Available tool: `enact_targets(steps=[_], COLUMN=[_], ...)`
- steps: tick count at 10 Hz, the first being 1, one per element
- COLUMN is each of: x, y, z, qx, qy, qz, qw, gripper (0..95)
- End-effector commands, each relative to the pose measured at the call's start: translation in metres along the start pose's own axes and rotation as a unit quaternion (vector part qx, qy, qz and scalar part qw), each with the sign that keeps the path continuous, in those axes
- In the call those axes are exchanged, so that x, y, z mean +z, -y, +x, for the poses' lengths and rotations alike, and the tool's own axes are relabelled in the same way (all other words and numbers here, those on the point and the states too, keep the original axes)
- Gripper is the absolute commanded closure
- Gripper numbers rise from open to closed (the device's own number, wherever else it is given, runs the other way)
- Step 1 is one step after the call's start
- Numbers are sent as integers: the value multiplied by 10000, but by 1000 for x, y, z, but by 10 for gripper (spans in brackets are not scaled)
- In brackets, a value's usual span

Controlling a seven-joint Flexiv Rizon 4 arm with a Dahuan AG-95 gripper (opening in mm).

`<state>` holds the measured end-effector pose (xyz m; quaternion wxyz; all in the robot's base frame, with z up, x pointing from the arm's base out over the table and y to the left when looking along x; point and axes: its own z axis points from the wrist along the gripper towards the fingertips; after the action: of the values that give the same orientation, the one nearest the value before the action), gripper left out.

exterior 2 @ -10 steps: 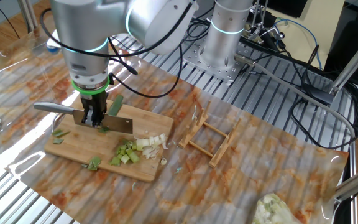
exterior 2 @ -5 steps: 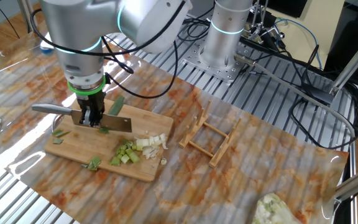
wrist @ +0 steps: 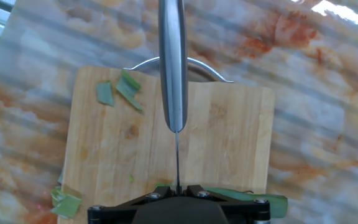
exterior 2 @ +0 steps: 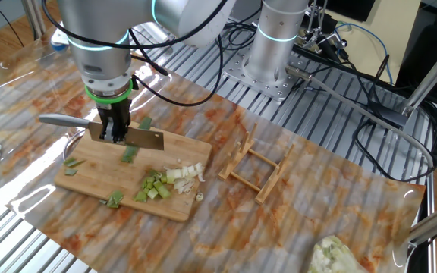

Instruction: Chop the scallions

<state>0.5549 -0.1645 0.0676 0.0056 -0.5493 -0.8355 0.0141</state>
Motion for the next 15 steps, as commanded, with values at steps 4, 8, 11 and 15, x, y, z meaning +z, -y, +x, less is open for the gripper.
enact_targets(steps=[4, 8, 11, 15], x=[11, 52, 24, -35], y=[8, -3, 5, 29], z=[-2, 3, 5, 22], qx=[24, 55, -11, -29], qy=[-60, 55, -57, -166], qz=[-86, -200, -3, 335], qw=[9999, 9998, 10000, 9993], gripper=[950, 950, 950, 950])
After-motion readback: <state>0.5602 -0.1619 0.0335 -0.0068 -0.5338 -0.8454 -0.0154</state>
